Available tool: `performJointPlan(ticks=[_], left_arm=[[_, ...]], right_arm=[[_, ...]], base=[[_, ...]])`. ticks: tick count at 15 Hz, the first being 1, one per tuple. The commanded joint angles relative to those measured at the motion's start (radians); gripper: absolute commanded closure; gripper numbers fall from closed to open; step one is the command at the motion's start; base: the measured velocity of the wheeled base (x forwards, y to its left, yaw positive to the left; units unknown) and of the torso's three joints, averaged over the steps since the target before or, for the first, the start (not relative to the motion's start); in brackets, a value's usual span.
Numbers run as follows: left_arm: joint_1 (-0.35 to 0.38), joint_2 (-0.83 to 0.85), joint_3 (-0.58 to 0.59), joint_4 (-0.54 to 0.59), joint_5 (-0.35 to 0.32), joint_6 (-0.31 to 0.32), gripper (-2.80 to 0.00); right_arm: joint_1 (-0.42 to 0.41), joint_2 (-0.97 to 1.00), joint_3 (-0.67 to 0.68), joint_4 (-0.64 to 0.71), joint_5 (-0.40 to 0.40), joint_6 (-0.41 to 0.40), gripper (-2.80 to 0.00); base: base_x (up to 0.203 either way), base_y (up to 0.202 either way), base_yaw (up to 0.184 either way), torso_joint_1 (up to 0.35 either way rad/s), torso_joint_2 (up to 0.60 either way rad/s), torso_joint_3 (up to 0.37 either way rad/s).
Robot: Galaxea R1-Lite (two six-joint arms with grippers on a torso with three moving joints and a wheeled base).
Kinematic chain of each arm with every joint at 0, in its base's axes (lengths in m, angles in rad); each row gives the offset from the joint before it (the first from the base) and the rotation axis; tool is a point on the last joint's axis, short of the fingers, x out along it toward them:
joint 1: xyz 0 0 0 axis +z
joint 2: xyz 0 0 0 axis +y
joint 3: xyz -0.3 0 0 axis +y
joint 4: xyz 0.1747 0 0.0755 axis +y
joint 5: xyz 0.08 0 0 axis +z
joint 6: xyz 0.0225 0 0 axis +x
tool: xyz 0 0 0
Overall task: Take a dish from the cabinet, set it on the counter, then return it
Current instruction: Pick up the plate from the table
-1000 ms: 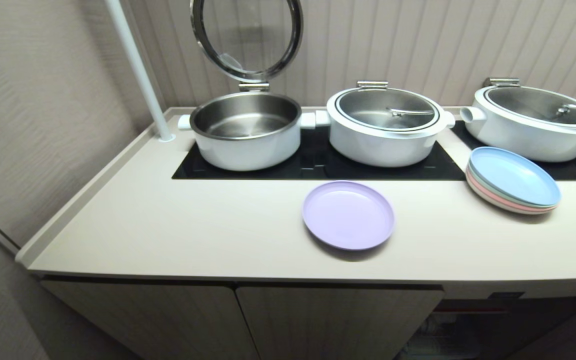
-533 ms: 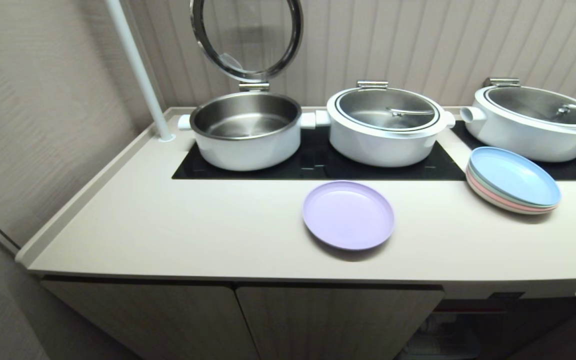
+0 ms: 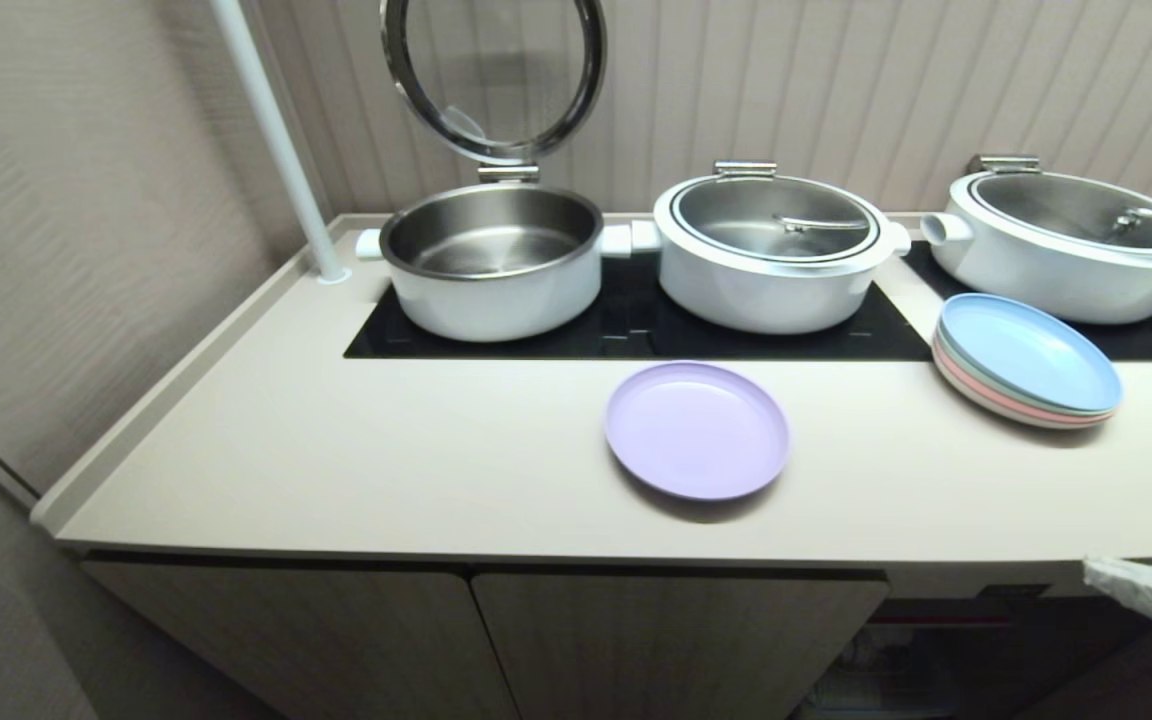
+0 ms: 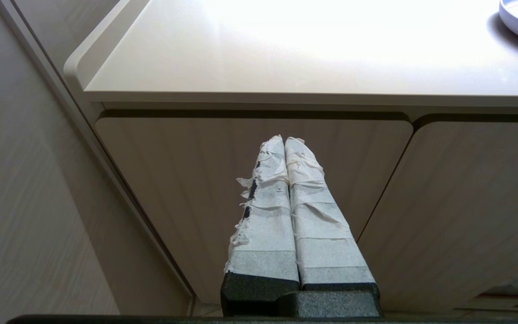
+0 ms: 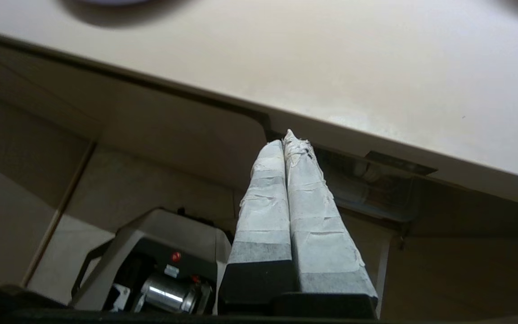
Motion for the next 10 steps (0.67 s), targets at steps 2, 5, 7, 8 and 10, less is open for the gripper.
performJointPlan(ticks=[2,5,7,8,10], left_arm=[[0.0,0.0,0.0,0.0,0.0,0.0,0.0],[0.0,0.0,0.0,0.0,0.0,0.0,0.0],[0.0,0.0,0.0,0.0,0.0,0.0,0.0],[0.0,0.0,0.0,0.0,0.0,0.0,0.0],[0.0,0.0,0.0,0.0,0.0,0.0,0.0]], right_arm=[[-0.001,0.055,-0.001,0.021,0.002,-0.053,0.0],[0.006,0.152,-0.04,0.017,-0.001,-0.115,0.0],[0.026,0.207,-0.09,0.02,-0.004,-0.122,0.0],[0.04,0.234,-0.12,0.024,-0.007,-0.122,0.0],[0.08,0.297,-0.192,0.028,-0.035,-0.122,0.0]], base=[[0.0,0.0,0.0,0.0,0.0,0.0],[0.0,0.0,0.0,0.0,0.0,0.0],[0.0,0.0,0.0,0.0,0.0,0.0],[0.0,0.0,0.0,0.0,0.0,0.0],[0.0,0.0,0.0,0.0,0.0,0.0]])
